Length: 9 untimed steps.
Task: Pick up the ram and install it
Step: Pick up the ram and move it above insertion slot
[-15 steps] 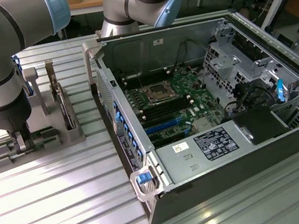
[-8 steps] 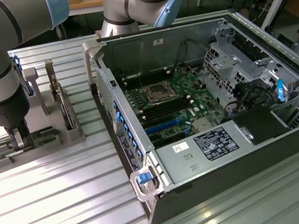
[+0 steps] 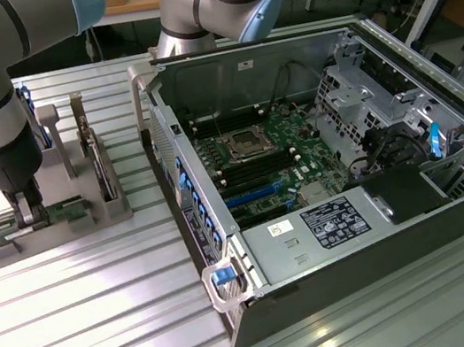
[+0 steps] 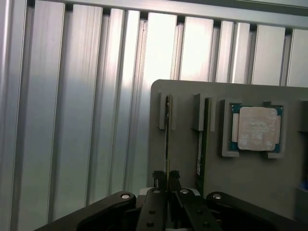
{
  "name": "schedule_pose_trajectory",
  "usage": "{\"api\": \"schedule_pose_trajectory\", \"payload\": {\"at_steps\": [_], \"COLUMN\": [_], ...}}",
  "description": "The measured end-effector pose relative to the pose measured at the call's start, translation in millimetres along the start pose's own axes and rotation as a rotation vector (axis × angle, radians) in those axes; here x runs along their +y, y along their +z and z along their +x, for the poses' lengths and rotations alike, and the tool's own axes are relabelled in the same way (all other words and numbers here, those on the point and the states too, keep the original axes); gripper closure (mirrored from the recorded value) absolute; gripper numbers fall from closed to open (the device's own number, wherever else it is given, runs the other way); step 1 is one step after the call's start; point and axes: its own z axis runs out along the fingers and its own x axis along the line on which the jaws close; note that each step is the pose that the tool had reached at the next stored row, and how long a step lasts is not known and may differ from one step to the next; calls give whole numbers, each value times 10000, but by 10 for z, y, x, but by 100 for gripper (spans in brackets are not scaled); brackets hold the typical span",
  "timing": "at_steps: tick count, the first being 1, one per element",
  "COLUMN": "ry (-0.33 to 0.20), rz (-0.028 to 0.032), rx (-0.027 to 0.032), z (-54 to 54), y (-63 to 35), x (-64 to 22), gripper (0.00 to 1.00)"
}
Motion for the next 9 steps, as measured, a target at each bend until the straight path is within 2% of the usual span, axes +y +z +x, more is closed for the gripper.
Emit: {"api": "schedule_pose_trajectory", "payload": {"at_steps": [9], "ry": [0], "rz": [0], "rx": [0], "z": [-5], "y": [-211], "x": [9], "gripper": [86]}}
